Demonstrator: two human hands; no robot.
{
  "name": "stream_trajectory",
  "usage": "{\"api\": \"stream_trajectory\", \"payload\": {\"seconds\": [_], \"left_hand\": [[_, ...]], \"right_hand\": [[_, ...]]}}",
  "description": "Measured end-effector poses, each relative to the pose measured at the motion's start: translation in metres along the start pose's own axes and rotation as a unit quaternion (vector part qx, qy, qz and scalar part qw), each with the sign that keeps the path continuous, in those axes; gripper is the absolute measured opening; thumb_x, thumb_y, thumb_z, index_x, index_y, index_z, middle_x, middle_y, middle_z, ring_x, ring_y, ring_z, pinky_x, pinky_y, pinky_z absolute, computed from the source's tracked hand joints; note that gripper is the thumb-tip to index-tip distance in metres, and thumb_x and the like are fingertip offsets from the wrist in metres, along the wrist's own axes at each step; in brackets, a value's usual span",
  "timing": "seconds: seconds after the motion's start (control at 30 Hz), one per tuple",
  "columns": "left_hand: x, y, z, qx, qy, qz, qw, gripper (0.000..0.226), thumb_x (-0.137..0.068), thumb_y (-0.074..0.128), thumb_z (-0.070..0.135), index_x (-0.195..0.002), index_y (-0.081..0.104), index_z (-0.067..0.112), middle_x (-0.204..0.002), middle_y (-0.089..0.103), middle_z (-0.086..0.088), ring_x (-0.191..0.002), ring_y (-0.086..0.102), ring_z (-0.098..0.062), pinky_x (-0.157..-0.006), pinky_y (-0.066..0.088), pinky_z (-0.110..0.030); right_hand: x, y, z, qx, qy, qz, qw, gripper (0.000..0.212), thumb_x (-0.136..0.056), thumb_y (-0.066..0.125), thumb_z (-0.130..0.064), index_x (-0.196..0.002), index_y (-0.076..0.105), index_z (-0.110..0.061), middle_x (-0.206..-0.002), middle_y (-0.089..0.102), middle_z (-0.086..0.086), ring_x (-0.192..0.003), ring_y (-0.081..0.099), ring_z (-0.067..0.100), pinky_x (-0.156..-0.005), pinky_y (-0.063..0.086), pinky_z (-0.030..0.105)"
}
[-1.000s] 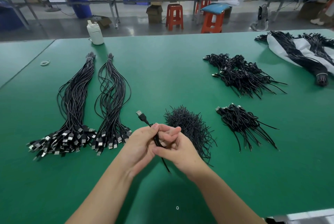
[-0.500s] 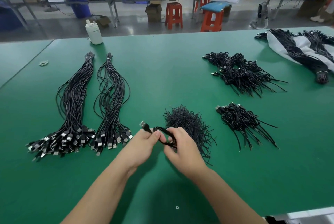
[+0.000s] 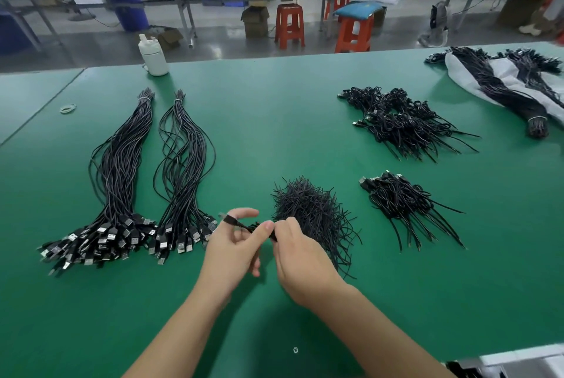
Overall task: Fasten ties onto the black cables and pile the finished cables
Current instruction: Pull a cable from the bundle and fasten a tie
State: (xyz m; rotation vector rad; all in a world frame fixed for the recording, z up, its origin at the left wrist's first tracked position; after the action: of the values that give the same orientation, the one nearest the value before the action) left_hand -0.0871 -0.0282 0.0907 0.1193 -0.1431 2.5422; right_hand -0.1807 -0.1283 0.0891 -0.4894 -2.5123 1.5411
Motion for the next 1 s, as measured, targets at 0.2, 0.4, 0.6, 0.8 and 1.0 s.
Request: {"api": "stream_trajectory", "payload": {"seconds": [0.2, 0.4, 0.6, 0.8, 1.0], "left_hand": [[-0.013, -0.005, 0.011, -0.292, 0.137, -0.032, 0.946, 0.014, -0.087, 0.072, 0.024, -0.074, 0.066, 0.027, -0.051, 0.053, 0.022, -0.049, 0.046, -0.001, -0.053, 0.036, -0.011], [-0.027, -0.001, 0.011, -0.331, 0.116, -0.059, 0.934, 0.020, -0.088, 0.069, 0.024, -0.069, 0.064, 0.026, -0.048, 0.051, 0.016, -0.049, 0.044, -0.004, -0.053, 0.036, -0.016], [-0.036, 0.012, 0.017, -0.291, 0.076, -0.105, 0.948, 0.021, -0.090, 0.068, 0.023, -0.070, 0.065, 0.019, -0.047, 0.052, 0.011, -0.046, 0.041, -0.006, -0.053, 0.035, -0.024], [-0.036, 0.031, 0.010, -0.074, 0.008, -0.158, 0.985, 0.008, -0.097, 0.061, 0.012, -0.093, 0.066, 0.007, -0.057, 0.056, 0.001, -0.045, 0.040, -0.010, -0.046, 0.034, -0.022], [-0.037, 0.035, -0.029, -0.364, 0.047, -0.140, 0.919, 0.009, -0.096, 0.060, 0.022, -0.089, 0.064, 0.026, -0.080, 0.064, 0.012, -0.072, 0.057, -0.008, -0.066, 0.046, -0.021]], "right_hand": [[-0.004, 0.003, 0.005, -0.012, -0.002, -0.048, 0.999, 0.025, -0.106, 0.033, -0.026, -0.126, 0.045, -0.016, -0.114, 0.054, 0.006, -0.088, 0.060, 0.034, -0.069, 0.044, 0.042], [-0.007, -0.001, 0.016, -0.323, 0.087, -0.135, 0.933, 0.018, -0.105, 0.041, -0.024, -0.109, 0.058, -0.032, -0.073, 0.060, 0.001, -0.062, 0.061, 0.017, -0.073, 0.053, 0.039], [-0.011, -0.012, 0.022, -0.159, 0.053, -0.073, 0.983, 0.029, -0.107, 0.033, -0.029, -0.112, 0.060, -0.018, -0.113, 0.066, 0.004, -0.104, 0.060, 0.023, -0.091, 0.045, 0.036], [-0.015, -0.019, 0.040, -0.098, 0.070, -0.020, 0.993, 0.024, -0.107, 0.032, -0.028, -0.095, 0.049, -0.015, -0.100, 0.060, 0.008, -0.090, 0.057, 0.028, -0.081, 0.046, 0.041], [-0.016, -0.029, 0.088, -0.157, 0.201, 0.075, 0.964, 0.031, -0.108, 0.027, -0.031, -0.093, 0.051, -0.017, -0.085, 0.056, -0.002, -0.082, 0.055, 0.018, -0.068, 0.040, 0.035]]}}
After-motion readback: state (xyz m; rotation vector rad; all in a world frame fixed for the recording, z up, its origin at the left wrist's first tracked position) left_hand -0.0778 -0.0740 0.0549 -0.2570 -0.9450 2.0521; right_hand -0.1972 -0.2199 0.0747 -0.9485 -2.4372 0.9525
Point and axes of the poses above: each hand's wrist, its own x-axis away from the middle knuckle, its own y-axis out of the palm, z = x × y, the point moved 2 cm from there along -x, towards the middle knuckle
